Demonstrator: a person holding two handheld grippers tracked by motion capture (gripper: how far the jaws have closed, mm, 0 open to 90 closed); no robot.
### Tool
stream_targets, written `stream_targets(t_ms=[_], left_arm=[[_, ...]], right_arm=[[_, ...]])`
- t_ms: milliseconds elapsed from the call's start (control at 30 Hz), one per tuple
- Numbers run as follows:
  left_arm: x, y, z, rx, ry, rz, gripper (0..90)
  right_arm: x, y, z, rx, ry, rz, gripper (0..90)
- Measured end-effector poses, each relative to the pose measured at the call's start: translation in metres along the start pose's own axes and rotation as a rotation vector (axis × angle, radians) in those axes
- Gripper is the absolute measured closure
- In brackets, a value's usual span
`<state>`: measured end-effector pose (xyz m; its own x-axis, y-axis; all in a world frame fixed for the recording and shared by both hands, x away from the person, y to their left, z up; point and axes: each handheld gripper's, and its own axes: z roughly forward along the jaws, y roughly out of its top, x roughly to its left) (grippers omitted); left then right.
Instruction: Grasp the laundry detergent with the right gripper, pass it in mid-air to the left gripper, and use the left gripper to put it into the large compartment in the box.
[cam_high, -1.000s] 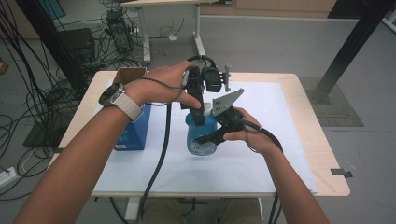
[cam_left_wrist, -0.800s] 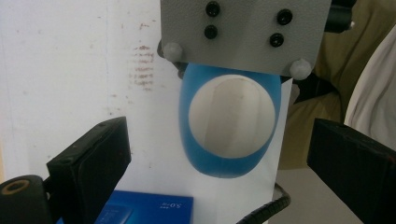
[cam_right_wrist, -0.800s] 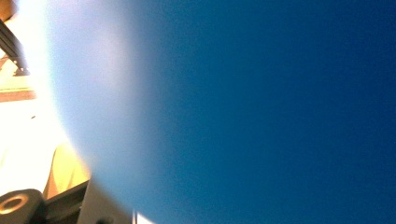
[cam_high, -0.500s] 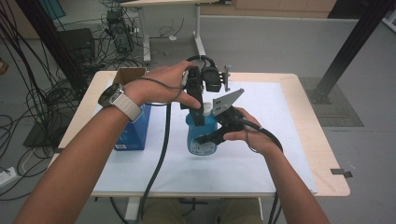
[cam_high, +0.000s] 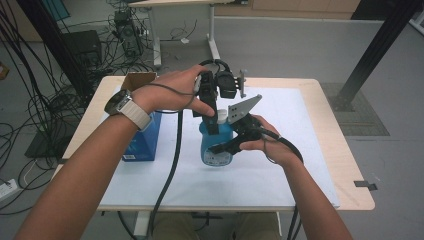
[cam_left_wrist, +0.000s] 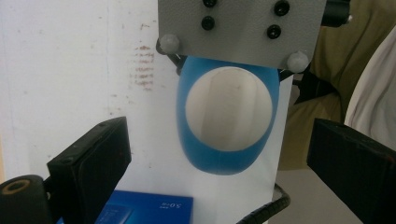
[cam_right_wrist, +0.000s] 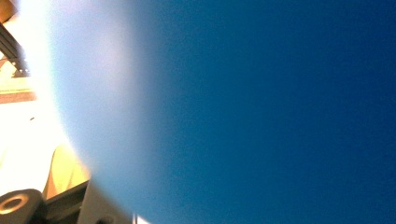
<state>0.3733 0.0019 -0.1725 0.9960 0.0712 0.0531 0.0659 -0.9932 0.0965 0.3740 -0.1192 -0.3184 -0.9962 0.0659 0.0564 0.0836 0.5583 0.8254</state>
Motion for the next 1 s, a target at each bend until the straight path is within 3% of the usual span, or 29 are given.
stream_targets(t_ms=[1000], left_arm=[[-0.0002,0.0002,-0.0007,-0.003,0.002,0.0,6.8]], right_arm=[[-0.0005,0.0001,-0.0017,-0.008,-0.004,0.004,43.7]])
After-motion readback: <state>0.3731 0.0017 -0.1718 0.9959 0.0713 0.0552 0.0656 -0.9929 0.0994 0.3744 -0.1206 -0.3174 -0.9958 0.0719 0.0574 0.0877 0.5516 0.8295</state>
